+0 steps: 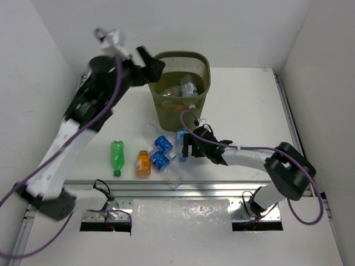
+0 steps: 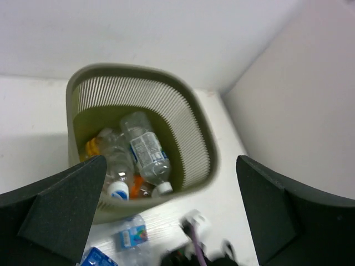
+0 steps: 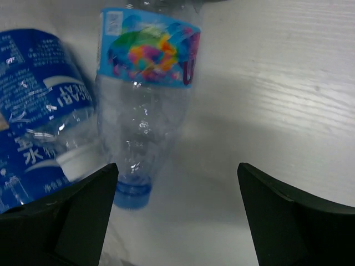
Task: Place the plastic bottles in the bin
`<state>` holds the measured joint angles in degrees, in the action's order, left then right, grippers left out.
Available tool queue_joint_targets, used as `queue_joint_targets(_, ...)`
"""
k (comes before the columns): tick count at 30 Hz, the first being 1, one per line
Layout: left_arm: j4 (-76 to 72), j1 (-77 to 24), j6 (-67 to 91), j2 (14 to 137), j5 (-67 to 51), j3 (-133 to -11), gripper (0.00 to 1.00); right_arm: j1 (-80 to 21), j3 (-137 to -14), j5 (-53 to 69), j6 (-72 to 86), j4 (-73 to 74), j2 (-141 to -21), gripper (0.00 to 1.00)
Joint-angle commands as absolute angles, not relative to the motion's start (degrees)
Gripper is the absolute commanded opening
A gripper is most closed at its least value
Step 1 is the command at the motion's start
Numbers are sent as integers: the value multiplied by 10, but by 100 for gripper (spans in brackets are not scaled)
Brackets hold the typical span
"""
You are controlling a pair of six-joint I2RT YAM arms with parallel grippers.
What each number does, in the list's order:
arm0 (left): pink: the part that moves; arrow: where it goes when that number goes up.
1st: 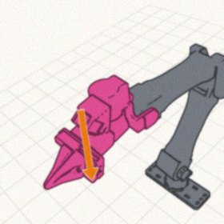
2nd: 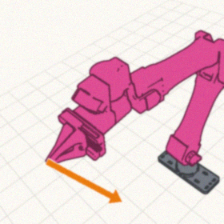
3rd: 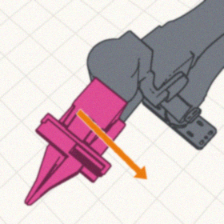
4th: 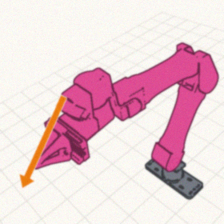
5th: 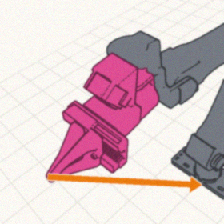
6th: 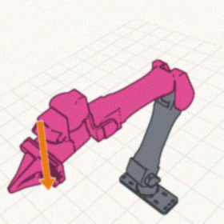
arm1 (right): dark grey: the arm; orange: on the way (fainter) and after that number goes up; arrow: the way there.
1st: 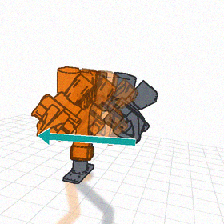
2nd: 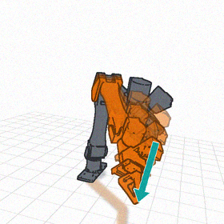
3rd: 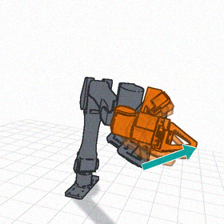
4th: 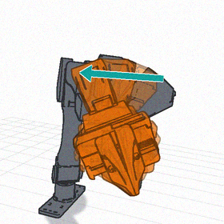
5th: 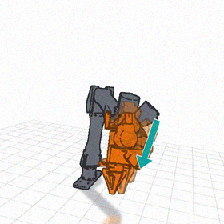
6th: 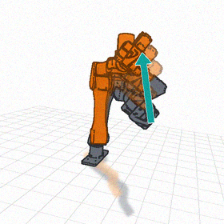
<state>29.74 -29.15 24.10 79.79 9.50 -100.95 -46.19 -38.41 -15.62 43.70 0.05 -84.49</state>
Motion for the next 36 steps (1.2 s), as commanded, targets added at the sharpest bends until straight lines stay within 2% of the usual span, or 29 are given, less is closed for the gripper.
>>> queue_joint_targets(1,215,-301,254,633,81,-891,100,-435,-426,-104,442,-100,-900,86)
queue_joint_targets(6,240,-301,244,513,102,-759,100,-423,-444,-91,435,-124,-947,77)
queue_joint_targets(12,260,-300,236,480,88,-676,100,-406,-425,-80,407,-169,-963,73)
queue_joint_targets(14,258,-301,242,477,72,-654,100,-405,-424,-89,396,-164,-966,61)
queue_joint_targets(15,255,-301,247,476,52,-647,100,-405,-418,-91,390,-164,-963,49)
queue_joint_targets(19,210,-301,268,469,-38,-607,100,-406,-353,-87,371,-194,-878,27)
queue_joint_targets(21,185,-301,276,469,-78,-584,100,-407,-308,-85,356,-202,-825,23)
queue_joint_targets(22,175,-301,279,470,-94,-566,100,-408,-296,-83,348,-199,-762,22)
queue_joint_targets(25,122,-302,293,478,-165,-534,100,-410,-251,-44,318,-177,-655,21)
queue_joint_targets(27,67,-304,304,489,-226,-501,100,-412,-225,4,287,-175,-549,21)
queue_joint_targets(29,-9,-308,326,500,-268,-475,100,-412,-211,117,270,-185,-467,22)
queue_joint_targets(32,-75,-343,342,532,-305,-476,100,-413,-235,195,267,-157,-422,23)
queue_joint_targets(36,-72,-419,328,589,-257,-519,100,-416,-264,257,282,-157,-383,23)
